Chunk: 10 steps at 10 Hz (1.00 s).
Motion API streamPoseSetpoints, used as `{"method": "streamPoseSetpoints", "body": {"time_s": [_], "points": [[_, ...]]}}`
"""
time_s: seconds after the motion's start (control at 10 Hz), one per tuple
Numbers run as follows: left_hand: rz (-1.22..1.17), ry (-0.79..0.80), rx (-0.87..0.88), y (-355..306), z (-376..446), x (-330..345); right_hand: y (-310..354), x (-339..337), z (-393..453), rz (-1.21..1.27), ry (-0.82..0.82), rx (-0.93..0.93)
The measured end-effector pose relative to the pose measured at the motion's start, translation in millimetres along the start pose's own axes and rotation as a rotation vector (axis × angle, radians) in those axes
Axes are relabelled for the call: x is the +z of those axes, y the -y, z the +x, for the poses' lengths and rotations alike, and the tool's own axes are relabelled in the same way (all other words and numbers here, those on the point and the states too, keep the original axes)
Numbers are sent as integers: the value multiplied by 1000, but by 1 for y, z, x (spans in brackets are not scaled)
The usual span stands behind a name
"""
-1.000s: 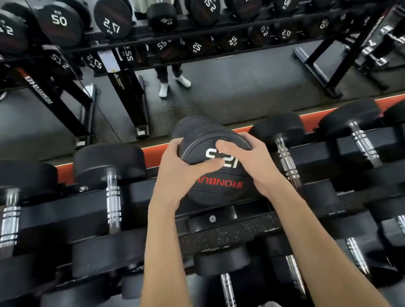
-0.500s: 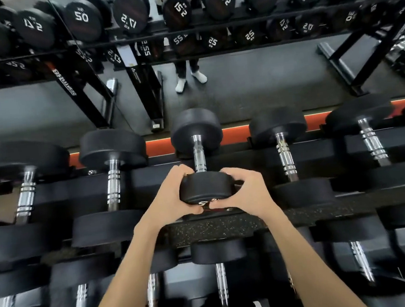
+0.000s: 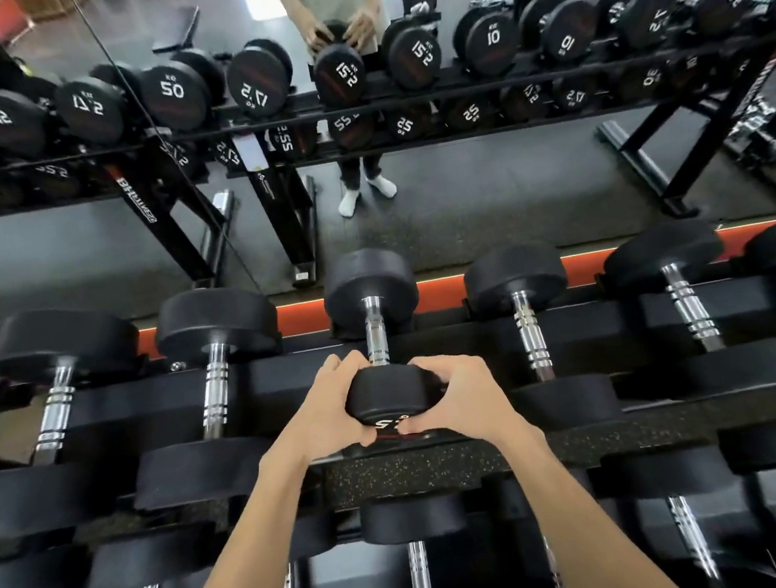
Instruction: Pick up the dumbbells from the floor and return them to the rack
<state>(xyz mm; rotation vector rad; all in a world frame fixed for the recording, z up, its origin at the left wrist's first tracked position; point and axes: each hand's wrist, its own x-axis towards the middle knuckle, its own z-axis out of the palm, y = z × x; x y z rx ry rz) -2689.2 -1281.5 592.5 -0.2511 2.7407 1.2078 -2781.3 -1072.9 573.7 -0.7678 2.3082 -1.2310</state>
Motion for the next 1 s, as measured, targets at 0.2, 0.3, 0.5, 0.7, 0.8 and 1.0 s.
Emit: {"method": "streamPoseSetpoints", "body": {"time_s": [0.2,0.3,0.5,0.7,0.8,1.0], "points": [[25,38,-4,4,-7,4,4,0,-10,-27,44,14],[95,75,16,20,-23,21,1,14,-27,-111,45,58],[148,87,35,20,-28,22,4,22,-30,-237,73,150],[120,225,-54,-7,-30,8,18,18,-26,-358,200,122],[98,242,-60,-21,-35,-2,29,10,-22,-423,274,64],[236,152,-49,-41,-37,-11,52,-15,-15,-304,289,44]]}}
